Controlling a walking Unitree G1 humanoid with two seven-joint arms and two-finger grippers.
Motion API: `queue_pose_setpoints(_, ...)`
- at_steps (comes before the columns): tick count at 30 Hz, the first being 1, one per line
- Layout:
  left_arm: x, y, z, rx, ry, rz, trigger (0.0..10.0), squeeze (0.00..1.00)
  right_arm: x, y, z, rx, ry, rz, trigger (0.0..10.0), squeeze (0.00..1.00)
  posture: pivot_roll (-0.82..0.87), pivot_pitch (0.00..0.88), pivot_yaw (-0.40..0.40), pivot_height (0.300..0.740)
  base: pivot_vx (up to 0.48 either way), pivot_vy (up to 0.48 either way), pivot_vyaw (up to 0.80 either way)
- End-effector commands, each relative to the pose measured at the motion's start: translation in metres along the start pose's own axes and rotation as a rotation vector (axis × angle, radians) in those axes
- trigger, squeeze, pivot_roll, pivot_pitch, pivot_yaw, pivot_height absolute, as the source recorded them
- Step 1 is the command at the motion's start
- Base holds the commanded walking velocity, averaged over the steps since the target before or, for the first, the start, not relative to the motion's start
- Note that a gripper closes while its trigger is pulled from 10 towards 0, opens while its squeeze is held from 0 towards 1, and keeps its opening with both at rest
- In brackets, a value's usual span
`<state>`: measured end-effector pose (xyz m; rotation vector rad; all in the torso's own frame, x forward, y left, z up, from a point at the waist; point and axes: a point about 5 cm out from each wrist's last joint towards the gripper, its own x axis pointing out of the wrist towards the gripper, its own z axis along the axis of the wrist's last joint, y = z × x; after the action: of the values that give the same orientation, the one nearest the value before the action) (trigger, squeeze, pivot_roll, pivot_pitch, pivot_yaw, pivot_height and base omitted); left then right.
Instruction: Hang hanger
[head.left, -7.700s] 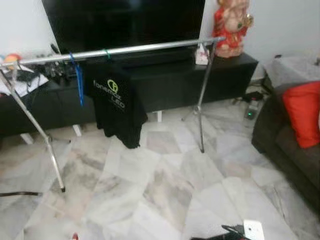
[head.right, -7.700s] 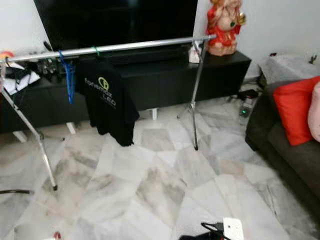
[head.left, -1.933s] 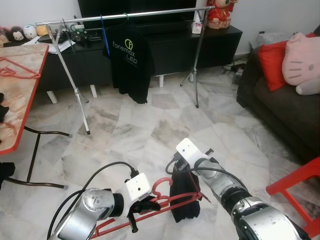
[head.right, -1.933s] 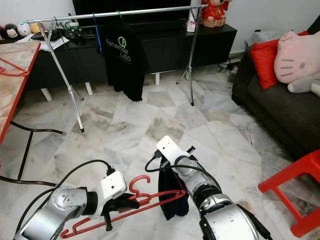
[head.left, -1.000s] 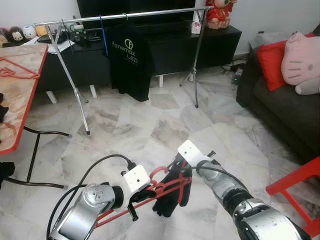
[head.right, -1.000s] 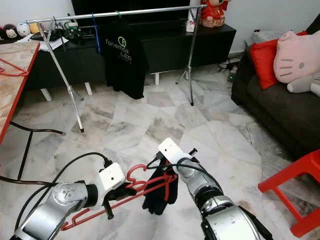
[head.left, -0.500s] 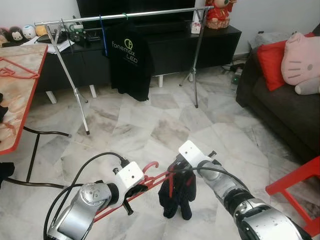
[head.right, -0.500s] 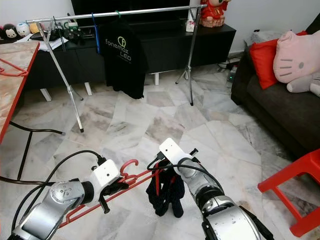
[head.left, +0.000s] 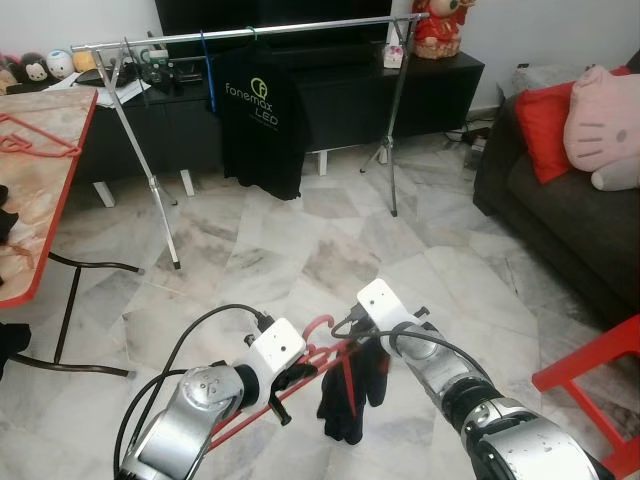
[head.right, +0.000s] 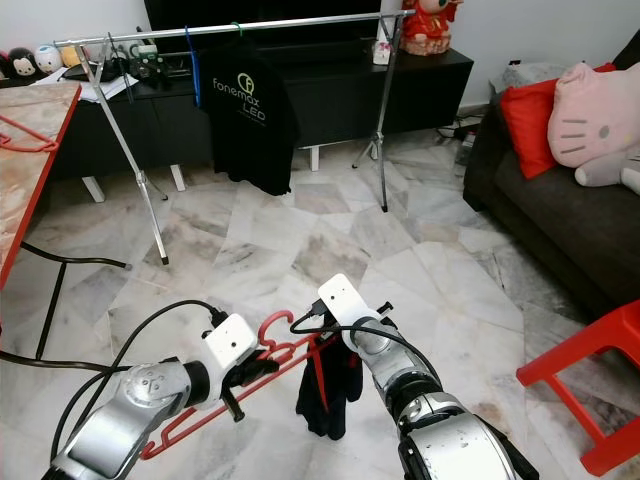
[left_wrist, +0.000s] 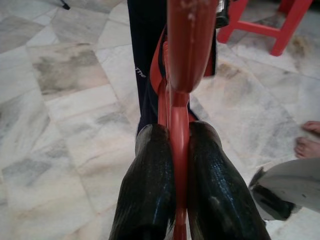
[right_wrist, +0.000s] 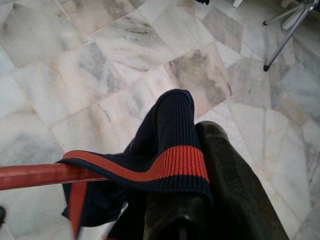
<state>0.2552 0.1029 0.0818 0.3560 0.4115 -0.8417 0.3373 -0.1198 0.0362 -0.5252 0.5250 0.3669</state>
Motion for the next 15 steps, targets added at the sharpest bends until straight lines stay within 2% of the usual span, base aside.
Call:
queue_pose_setpoints(1, 0.003, -0.004, 0.004, 0.019, -0.015, -0.014, 10.0, 0.0, 0.0, -0.003, 0.007, 0.031, -0.022, -0.003, 10.0, 0.0, 0.02, 0.0, -0.062, 0.74, 0.0, 0.0, 0.0)
queue_pose_setpoints(7, 0.009, -0.006, 0.003, 0.046, 0.014, 0.011, 10.0, 0.0, 0.0, -0.008, 0.009, 0.054, -0.009, -0.042, 10.0, 0.0, 0.02, 0.0, -0.06, 0.74, 0.0, 0.0, 0.0)
queue_pose_setpoints(10, 0.011, -0.006, 0.004, 0.039, 0.005, 0.01, 10.0, 0.0, 0.001, -0.006, 0.011, 0.098, -0.019, -0.026, 10.0, 0.0, 0.02, 0.0, -0.06, 0.74, 0.0, 0.0, 0.0)
queue_pose_setpoints(12, 0.014, -0.007, 0.004, 0.044, 0.003, 0.011, 10.0, 0.0, 0.001, -0.004, 0.015, 0.169, -0.029, -0.011, 10.0, 0.0, 0.02, 0.0, -0.061, 0.74, 0.0, 0.0, 0.0)
queue_pose_setpoints(13, 0.014, -0.007, 0.004, 0.044, 0.003, 0.011, 10.0, 0.0, 0.001, -0.004, 0.015, 0.169, -0.029, -0.011, 10.0, 0.0, 0.02, 0.0, -0.061, 0.74, 0.0, 0.0, 0.0)
queue_pose_setpoints(15, 0.018, -0.005, 0.005, 0.066, 0.015, 0.047, 10.0, 0.0, 0.002, -0.002, 0.022, 0.253, -0.036, -0.012, 10.0, 0.0, 0.01, 0.0, -0.06, 0.74, 0.0, 0.0, 0.0)
